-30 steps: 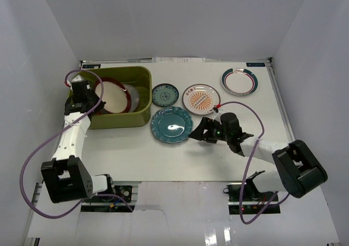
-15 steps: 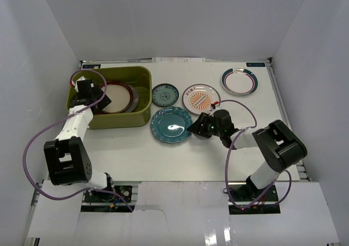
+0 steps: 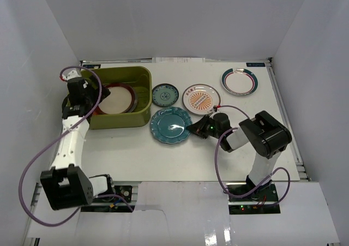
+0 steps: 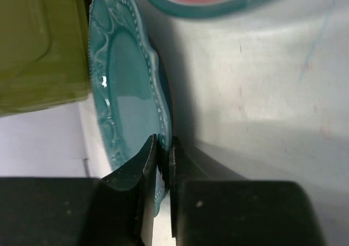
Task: Place the plates into the plastic bin on the countertop
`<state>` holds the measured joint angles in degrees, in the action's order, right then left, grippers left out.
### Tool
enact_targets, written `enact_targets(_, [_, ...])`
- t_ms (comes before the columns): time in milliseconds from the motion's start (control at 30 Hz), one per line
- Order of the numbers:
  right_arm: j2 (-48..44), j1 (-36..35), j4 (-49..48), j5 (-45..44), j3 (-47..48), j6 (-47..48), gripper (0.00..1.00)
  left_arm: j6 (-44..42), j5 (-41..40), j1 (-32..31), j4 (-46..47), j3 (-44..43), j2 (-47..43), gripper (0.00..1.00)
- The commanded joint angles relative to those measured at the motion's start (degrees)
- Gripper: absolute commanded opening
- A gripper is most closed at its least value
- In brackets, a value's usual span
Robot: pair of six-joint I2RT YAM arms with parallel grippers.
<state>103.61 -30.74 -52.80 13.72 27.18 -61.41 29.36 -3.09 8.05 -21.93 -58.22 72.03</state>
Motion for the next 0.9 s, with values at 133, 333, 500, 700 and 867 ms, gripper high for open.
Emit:
enact_targets(133, [-9.46, -0.11, -8.2, 0.43, -10.91, -4.6, 0.08, 5.86, 25.26, -1.98, -0.22, -0.24, -12.87, 0.97])
enact_targets(333, [-35.64, 4.28, -1.37, 5.08, -15.93, -3.72, 0.08, 7.02, 46.48, -3.75, -1.62, 2.75, -17.18, 0.95])
enact_targets(500, [-49.01, 14.82, 6.12, 15.18, -13.04, -4.86, 0.08, 7.11, 59.6, -6.99, -2.06, 6.09, -18.85, 0.97])
enact_targets(700, [-52.8, 16.5, 9.99, 21.53, -6.0, -5.39, 0.08, 5.18, 50.41, -21.83, -2.76, 5.4, -15.88, 0.98])
enact_targets(867, [-54.13, 16.5, 10.96, 23.37, -3.1, -5.91, 0.08, 5.26, 42.3, -28.88, -1.1, 4.61, -10.78, 0.98])
